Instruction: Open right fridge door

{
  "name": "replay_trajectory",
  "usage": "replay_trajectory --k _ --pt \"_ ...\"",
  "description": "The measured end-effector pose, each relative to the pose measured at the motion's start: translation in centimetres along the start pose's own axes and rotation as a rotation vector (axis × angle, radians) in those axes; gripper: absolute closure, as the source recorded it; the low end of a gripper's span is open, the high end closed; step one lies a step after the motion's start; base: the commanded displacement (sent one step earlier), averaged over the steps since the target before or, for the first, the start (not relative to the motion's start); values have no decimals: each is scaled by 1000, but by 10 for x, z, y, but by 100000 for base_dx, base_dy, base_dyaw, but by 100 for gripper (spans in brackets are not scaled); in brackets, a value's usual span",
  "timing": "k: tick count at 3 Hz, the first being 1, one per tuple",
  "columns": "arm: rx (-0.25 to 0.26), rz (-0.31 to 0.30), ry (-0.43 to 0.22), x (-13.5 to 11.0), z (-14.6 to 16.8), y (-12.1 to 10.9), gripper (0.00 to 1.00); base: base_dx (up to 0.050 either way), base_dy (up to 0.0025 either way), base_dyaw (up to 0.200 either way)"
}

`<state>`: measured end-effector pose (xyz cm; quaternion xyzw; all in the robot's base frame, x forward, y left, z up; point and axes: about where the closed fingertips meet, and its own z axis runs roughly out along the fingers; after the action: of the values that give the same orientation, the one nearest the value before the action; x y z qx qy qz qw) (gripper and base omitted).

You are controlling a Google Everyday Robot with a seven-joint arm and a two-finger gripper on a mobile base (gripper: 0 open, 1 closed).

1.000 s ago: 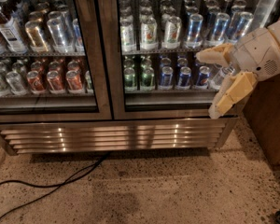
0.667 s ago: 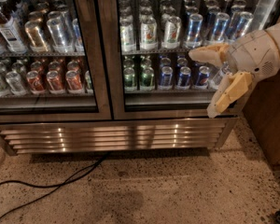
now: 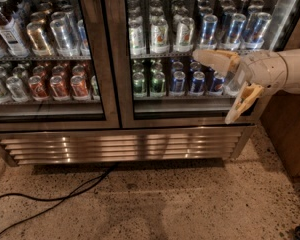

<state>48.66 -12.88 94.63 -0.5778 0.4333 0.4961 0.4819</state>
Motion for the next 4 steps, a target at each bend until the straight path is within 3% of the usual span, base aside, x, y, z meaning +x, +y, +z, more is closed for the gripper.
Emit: replay_trajectory --k 1,2,3,4 --pt "7 6 5 1 -1 -1 0 0 0 0" --pt "62 11 147 5 6 -4 0 0 0 0" --pt "146 19 371 10 10 -8 0 0 0 0" --pt "191 24 494 12 9 -9 0 0 0 0"
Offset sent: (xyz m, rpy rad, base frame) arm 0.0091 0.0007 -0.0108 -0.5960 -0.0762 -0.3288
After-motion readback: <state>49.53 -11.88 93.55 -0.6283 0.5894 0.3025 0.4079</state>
